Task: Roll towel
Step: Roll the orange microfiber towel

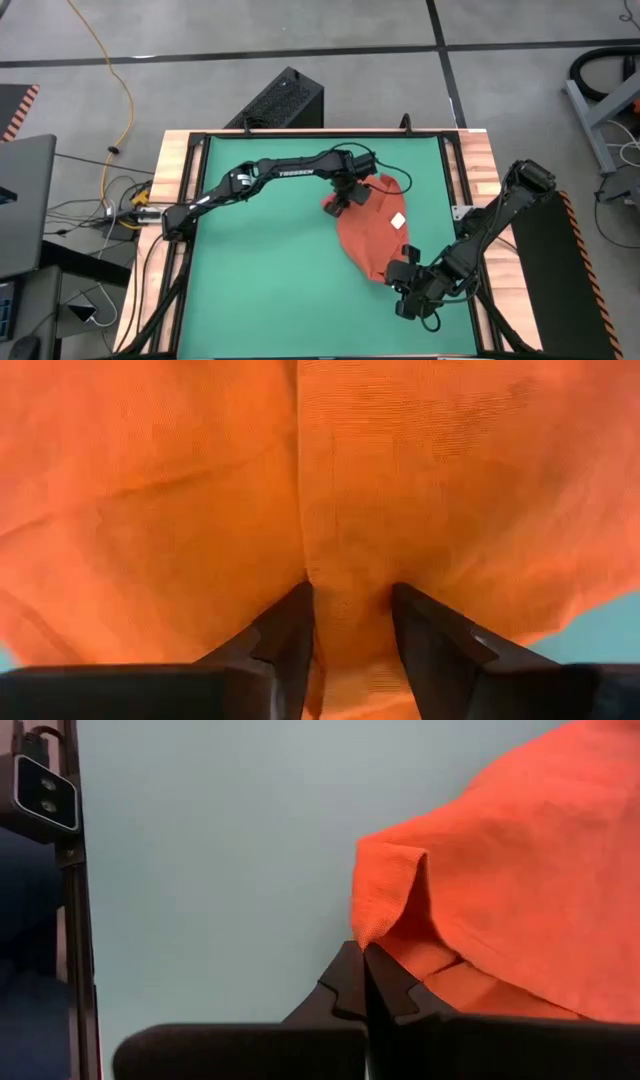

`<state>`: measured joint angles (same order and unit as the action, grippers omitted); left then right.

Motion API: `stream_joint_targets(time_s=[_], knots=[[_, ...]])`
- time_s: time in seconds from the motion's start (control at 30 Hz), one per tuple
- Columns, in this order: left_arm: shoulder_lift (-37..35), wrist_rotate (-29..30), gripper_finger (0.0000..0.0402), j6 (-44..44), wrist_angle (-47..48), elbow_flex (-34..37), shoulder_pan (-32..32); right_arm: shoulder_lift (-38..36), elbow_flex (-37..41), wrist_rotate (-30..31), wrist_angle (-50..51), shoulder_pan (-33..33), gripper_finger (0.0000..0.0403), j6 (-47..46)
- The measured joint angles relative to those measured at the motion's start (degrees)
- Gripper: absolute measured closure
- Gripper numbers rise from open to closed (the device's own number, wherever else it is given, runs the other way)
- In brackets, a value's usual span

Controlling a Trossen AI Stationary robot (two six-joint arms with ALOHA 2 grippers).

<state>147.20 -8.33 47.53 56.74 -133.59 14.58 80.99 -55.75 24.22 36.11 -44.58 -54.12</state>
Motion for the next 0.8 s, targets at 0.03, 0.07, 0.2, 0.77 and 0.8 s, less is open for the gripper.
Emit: stream_joint_targets(time_s=[0.03, 0.07, 0.2, 0.77, 0.8], knots=[[0.0, 0.1, 0.0293, 0.2, 0.4, 0.0, 0.0, 0.0, 0.0, 0.0, 0.1, 0.0, 0.0399, 0.1], [0.0, 0.0, 0.0309, 0.2, 0.7, 0.0, -0.1, 0.0, 0.0, 0.0, 0.3, 0.0, 0.0399, 0.2], [0.0, 1.3, 0.0387, -0.2, 2.5, -1.4, -0.5, 0.0, 0.0, 0.0, 0.3, 0.1, 0.0399, 0.3], [-20.0, 9.4, 0.0401, -15.0, 16.9, -1.2, -3.4, 0.0, 0.0, 10.8, 17.5, 4.0, 0.0399, -10.9], [-22.3, 10.0, 0.0401, -16.0, 17.1, -1.2, -3.4, 0.0, 0.0, 12.2, 20.1, 4.9, 0.0399, -12.8]])
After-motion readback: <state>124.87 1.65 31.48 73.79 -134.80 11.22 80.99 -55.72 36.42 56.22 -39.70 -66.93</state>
